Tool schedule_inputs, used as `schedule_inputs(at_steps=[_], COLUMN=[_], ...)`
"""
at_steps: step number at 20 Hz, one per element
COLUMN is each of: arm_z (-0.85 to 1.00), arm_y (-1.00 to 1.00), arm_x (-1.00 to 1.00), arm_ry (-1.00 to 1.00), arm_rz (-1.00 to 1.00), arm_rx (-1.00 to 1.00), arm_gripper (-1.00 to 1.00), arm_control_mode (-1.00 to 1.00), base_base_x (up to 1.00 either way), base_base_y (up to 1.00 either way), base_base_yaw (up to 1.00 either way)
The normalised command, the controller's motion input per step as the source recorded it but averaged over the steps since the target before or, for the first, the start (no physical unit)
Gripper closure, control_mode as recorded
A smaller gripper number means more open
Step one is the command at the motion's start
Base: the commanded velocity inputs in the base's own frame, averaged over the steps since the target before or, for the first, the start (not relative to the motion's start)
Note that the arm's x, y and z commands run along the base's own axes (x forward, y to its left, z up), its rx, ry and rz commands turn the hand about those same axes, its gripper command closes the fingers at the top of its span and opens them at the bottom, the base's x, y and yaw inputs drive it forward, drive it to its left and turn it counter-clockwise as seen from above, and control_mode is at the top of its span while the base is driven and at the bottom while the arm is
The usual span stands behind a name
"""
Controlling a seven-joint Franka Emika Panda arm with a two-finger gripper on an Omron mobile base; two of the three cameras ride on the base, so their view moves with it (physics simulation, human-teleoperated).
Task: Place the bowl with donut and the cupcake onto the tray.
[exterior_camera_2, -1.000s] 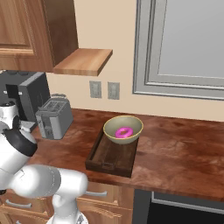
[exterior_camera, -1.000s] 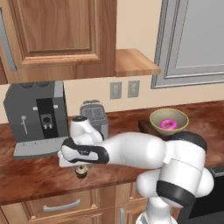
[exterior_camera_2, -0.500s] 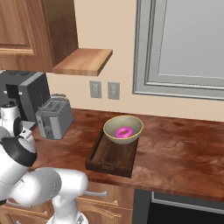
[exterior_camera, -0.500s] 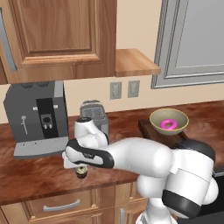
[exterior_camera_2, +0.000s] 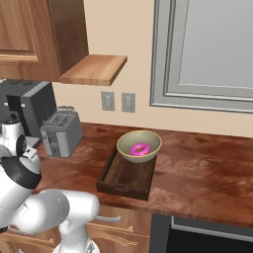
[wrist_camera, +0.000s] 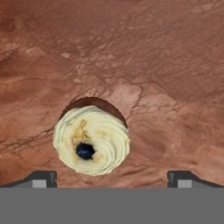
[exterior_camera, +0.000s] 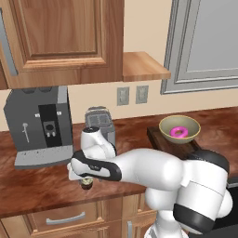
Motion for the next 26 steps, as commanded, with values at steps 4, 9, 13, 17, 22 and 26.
schedule_inputs(at_steps=[4, 9, 13, 17, 22, 26], arm_z=[0.0, 0.0, 0.0, -0.1, -0.16, -0.1], arm_y=[0.11, 0.14, 0.01, 0.0, 0.0, 0.0], arm_x=[0.14, 0.09, 0.11, 0.01, 0.0, 0.0], arm_ry=[0.0, 0.0, 0.0, 0.0, 0.0, 0.0], arm_rz=[0.0, 0.0, 0.0, 0.0, 0.0, 0.0], arm_rx=[0.0, 0.0, 0.0, 0.0, 0.0, 0.0], arm_gripper=[-1.0, -1.0, -1.0, -1.0, -1.0, -1.0], arm_control_mode=[-1.0, -1.0, -1.0, -1.0, -1.0, -1.0], base_base_x=[0.0, 0.0, 0.0, 0.0, 0.0, 0.0], base_base_y=[0.0, 0.0, 0.0, 0.0, 0.0, 0.0], base_base_yaw=[0.0, 0.0, 0.0, 0.0, 0.0, 0.0])
